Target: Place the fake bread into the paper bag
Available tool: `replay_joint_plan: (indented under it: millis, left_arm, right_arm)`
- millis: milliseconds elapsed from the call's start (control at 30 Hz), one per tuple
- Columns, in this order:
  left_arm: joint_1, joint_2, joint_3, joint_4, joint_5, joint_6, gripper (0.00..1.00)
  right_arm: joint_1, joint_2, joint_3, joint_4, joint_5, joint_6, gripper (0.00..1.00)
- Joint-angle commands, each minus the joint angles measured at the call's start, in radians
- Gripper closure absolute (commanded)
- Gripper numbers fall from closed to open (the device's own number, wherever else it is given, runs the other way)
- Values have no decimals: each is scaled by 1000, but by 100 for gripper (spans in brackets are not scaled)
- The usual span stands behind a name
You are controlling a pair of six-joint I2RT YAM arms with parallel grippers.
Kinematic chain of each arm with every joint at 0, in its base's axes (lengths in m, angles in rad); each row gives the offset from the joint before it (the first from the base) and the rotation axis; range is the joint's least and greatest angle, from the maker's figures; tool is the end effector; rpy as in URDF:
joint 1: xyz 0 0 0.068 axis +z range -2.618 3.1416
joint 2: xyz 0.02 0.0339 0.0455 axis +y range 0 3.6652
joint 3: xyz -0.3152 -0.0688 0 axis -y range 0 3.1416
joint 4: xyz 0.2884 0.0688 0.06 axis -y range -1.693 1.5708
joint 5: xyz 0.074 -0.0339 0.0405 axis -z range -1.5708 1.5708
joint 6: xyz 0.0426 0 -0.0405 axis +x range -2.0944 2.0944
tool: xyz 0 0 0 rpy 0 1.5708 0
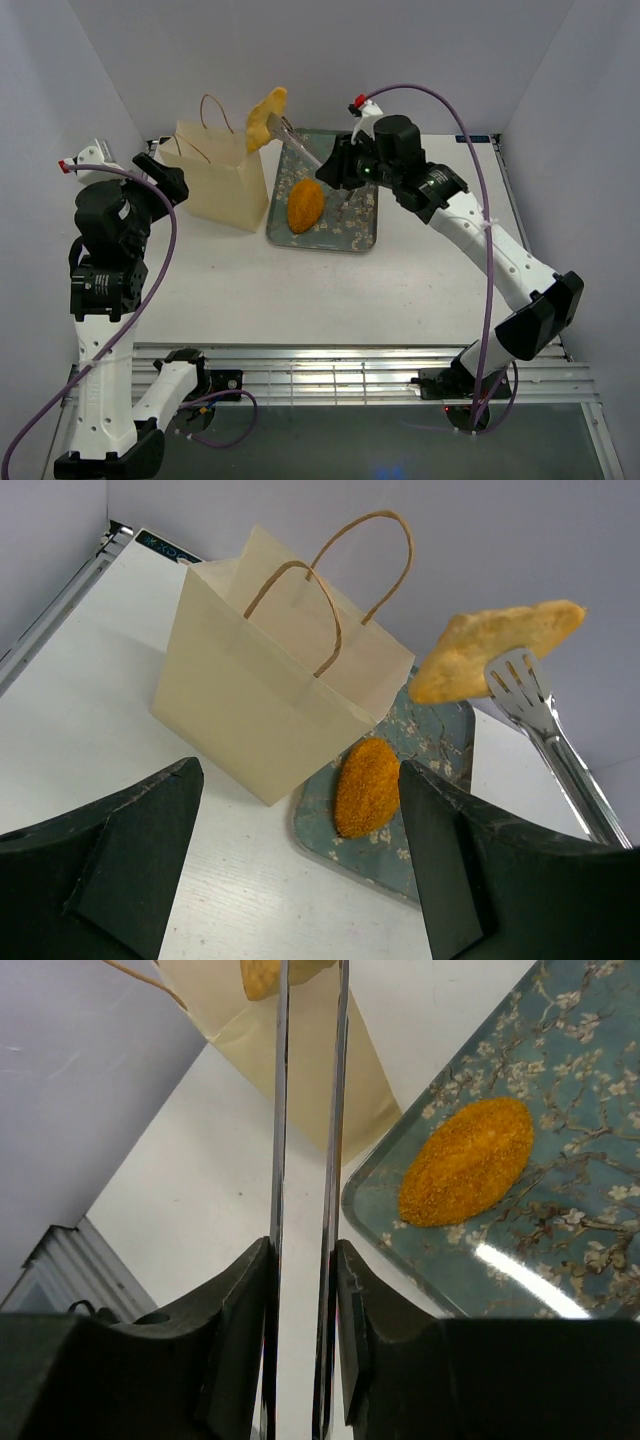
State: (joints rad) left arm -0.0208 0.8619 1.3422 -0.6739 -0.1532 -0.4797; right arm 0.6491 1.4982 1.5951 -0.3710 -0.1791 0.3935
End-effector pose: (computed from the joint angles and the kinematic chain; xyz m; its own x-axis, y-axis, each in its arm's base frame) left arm 0.1569 0.0032 0.5169 -0.1110 -0.4539 -0.8841 -0.2034 0.8812 -0.4268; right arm 0.3061 0.2418 0.4841 -0.4796 0.1097 -0.8706 -0.5928 0.6910 0.4136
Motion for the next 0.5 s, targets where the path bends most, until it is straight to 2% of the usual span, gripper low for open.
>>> replay_joint_plan:
  millis: [0,167,467]
  left_arm:
    - [5,-12,32,-19,-19,18,11]
    - [5,-6,20,-13,4,7,11]
    - [5,3,18,-9,18,3,11]
  right_arm:
    - [92,54,153,-58,277,-175,82]
    - [221,119,258,-49,469,-318,81]
    - [349,143,247,55,653,-508,80]
